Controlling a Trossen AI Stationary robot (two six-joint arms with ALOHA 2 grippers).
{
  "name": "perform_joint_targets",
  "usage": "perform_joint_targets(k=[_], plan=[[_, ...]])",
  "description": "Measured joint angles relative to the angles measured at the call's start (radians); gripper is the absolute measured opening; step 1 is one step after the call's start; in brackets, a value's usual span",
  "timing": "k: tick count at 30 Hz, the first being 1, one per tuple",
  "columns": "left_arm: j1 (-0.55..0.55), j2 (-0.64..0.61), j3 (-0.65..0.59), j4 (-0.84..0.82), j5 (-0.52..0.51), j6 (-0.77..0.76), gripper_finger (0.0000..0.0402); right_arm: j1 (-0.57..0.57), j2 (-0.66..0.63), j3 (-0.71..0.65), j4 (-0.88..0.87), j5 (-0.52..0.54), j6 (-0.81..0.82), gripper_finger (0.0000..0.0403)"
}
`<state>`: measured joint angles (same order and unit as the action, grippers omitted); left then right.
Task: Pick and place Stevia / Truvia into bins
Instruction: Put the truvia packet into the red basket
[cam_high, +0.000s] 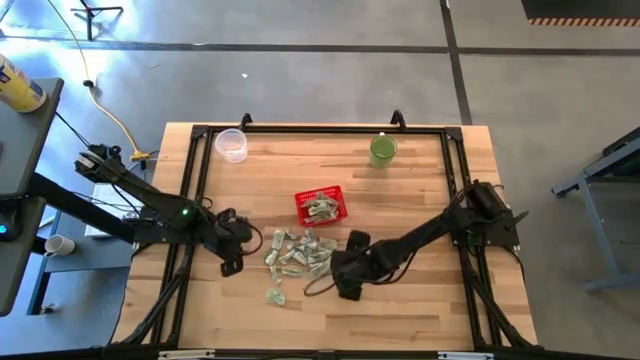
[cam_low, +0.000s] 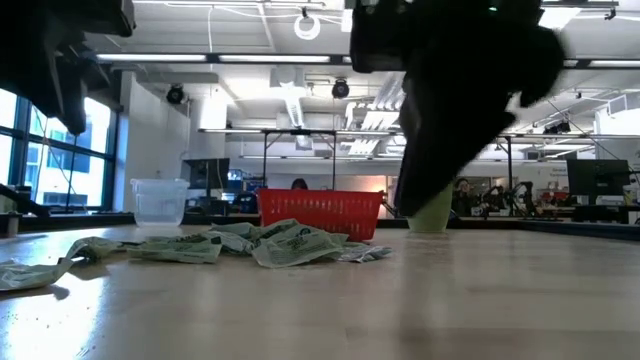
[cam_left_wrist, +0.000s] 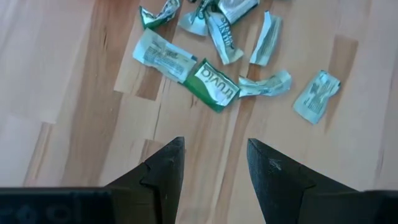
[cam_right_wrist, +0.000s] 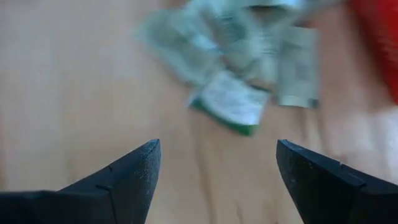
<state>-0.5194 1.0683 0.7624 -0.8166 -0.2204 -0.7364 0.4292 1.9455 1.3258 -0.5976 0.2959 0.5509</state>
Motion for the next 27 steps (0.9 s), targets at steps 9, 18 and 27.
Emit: perform_joint_targets(k=[9, 18, 27], plan=[[0.002, 0.000, 0.000, 0.005, -0.029, -0.007, 0.0209, -0.084, 0.007, 0.000, 0.048, -0.192, -0.364, 0.0309], [0.002, 0.000, 0.000, 0.034, -0.115, -0.121, 0.0209, -0.210, 0.019, 0.001, 0.074, -0.358, -0.620, 0.0309], [0.002, 0.001, 0.000, 0.035, -0.116, -0.224, 0.0209, -0.206, 0.085, 0.001, 0.104, -0.433, -0.681, 0.0309]])
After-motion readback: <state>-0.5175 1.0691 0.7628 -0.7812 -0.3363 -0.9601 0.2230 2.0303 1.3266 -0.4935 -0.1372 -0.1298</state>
